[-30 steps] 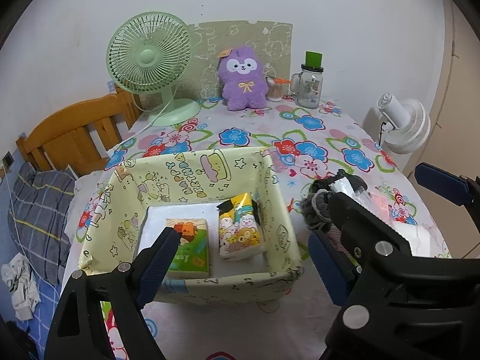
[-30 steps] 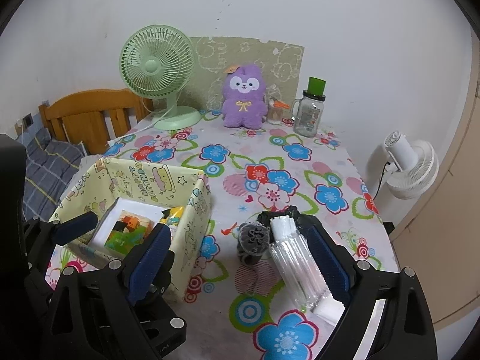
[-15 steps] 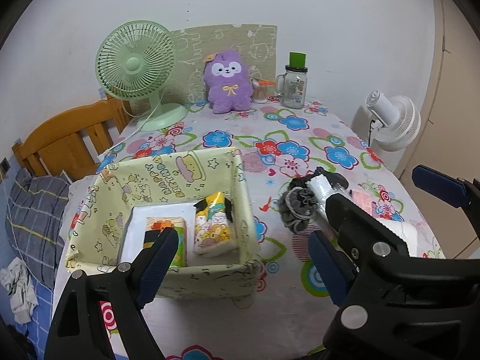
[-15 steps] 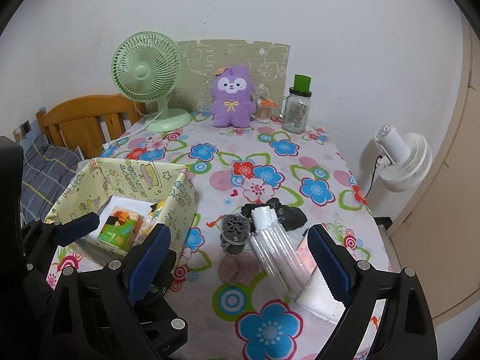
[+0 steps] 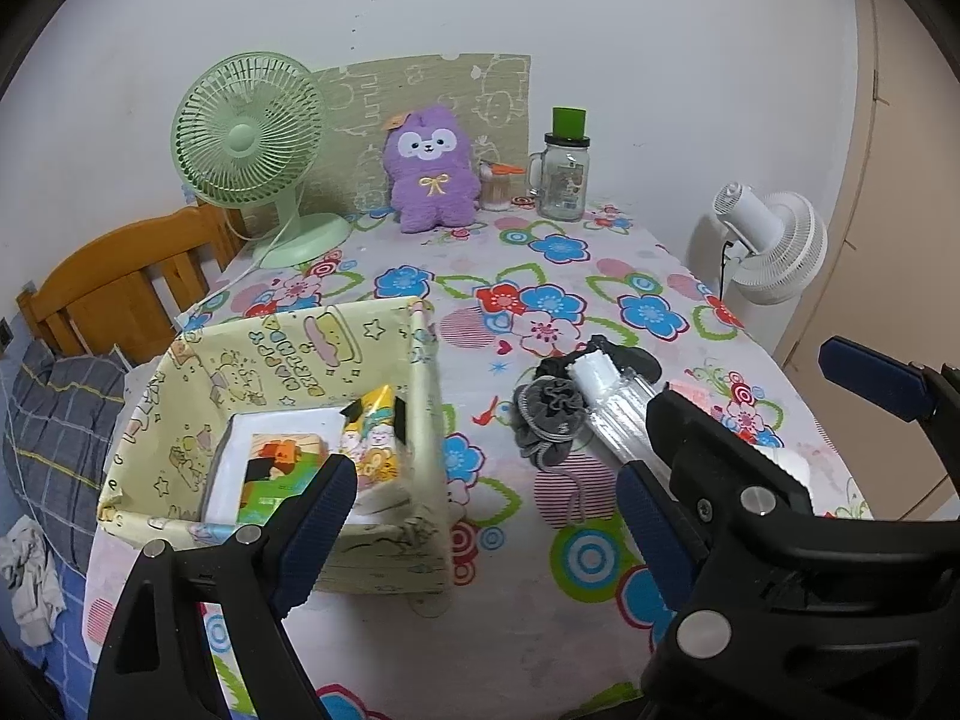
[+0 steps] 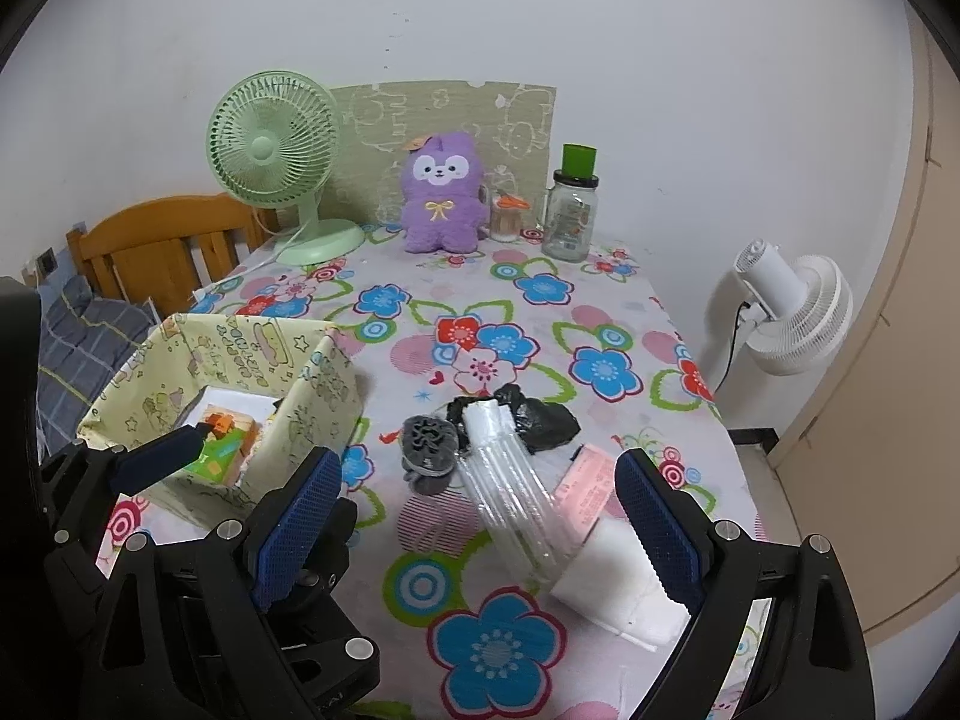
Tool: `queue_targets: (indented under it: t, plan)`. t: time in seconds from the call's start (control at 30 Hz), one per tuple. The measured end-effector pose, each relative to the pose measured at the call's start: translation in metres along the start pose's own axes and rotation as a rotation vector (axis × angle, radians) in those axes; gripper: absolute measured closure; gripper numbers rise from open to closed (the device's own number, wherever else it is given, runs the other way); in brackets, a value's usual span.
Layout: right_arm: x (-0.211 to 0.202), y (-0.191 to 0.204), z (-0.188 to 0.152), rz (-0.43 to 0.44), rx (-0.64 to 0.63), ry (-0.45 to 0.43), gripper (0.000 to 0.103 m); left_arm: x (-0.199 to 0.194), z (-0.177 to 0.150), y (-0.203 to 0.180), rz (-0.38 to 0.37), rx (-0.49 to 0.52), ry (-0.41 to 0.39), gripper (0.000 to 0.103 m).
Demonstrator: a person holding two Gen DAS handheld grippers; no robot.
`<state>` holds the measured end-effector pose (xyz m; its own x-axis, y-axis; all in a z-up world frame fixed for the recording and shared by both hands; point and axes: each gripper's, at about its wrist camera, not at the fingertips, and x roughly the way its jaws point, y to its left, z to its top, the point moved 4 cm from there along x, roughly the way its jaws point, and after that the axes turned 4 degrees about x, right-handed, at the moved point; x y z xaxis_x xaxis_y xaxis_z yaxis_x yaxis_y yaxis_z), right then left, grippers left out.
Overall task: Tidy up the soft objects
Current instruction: 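Grasp the clear plastic tube with the right tool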
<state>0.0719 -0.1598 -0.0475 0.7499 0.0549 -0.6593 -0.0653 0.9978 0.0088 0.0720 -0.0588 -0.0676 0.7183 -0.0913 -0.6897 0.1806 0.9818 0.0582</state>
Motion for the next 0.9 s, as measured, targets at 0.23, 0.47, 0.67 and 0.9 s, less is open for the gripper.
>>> queue_targets:
  t: [0.23, 0.47, 0.67, 0.9]
  plan:
    - [0.001, -0.017, -0.004, -0.011, 0.003, -0.002, 0.008, 0.004, 0.001, -0.016, -0.001, -0.002, -0.004, 0.013]
    - [0.005, -0.033, -0.007, -0.011, 0.007, -0.006, 0.008, 0.01, 0.002, -0.03, -0.013, 0.019, 0.003, 0.013]
    - [0.012, -0.049, -0.008, -0.021, 0.035, 0.006, 0.008, 0.017, 0.003, -0.044, -0.045, 0.021, 0.014, 0.013]
    - [0.024, -0.067, -0.015, -0.037, 0.063, 0.028, 0.008, 0.032, 0.003, -0.057, -0.075, 0.031, 0.042, 0.013]
